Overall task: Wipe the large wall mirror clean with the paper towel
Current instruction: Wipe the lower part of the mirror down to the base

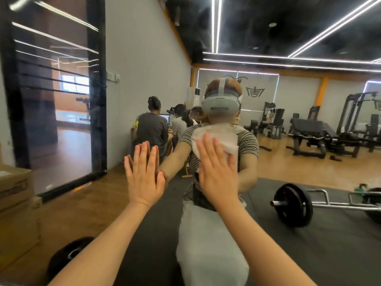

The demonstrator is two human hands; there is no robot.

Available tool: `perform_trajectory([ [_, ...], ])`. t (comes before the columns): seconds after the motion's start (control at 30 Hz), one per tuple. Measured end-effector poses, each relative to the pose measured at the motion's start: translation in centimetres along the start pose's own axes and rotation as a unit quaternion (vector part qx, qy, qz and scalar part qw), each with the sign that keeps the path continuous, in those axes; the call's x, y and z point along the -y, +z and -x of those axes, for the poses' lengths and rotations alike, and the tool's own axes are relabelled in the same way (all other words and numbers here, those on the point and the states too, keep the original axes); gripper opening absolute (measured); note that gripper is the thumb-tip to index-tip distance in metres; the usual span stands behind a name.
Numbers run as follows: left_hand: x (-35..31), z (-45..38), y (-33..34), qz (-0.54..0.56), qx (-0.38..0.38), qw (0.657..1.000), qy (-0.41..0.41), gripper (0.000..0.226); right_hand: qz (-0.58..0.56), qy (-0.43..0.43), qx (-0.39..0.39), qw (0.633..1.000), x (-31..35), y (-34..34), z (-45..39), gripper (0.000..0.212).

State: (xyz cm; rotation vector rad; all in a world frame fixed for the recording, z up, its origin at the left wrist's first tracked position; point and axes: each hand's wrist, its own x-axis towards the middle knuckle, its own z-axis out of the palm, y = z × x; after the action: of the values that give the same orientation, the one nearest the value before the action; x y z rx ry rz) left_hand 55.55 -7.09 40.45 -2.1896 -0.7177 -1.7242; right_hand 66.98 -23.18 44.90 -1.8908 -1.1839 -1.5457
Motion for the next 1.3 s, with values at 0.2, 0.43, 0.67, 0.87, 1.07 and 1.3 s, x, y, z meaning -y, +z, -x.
perform_trajectory([
  [0.2,-0.2,0.2,0.2,0.005,-0.008,1.000,-0.003,0.071,-0.002,0.157,-0.062,0.986,-9.3,-2.9,2.2,0.056],
  [0.43,-0.2,0.2,0.1,-0.005,-0.003,1.000,-0.007,0.071,-0.081,0.348,-0.080,0.931,-0.6,-1.0,-2.1,0.064],
  [0.67,0.0,0.4,0.4,0.015,-0.010,1.000,0.007,0.072,0.003,-0.016,0.013,1.000,3.5,0.9,-0.9,0.065],
  [0.87,-0.3,0.0,0.1,-0.002,-0.002,1.000,-0.009,0.070,0.008,-0.031,-0.024,0.999,-2.8,-0.6,0.1,0.065],
  [1.07,-0.2,0.2,0.3,0.008,-0.017,1.000,-0.010,0.069,0.019,0.053,-0.074,0.996,-4.9,-0.6,1.7,0.065],
  [1.3,-0.2,0.3,0.5,0.001,-0.011,1.000,-0.019,0.068,0.016,0.046,-0.069,0.996,-4.9,-0.4,1.9,0.062],
])
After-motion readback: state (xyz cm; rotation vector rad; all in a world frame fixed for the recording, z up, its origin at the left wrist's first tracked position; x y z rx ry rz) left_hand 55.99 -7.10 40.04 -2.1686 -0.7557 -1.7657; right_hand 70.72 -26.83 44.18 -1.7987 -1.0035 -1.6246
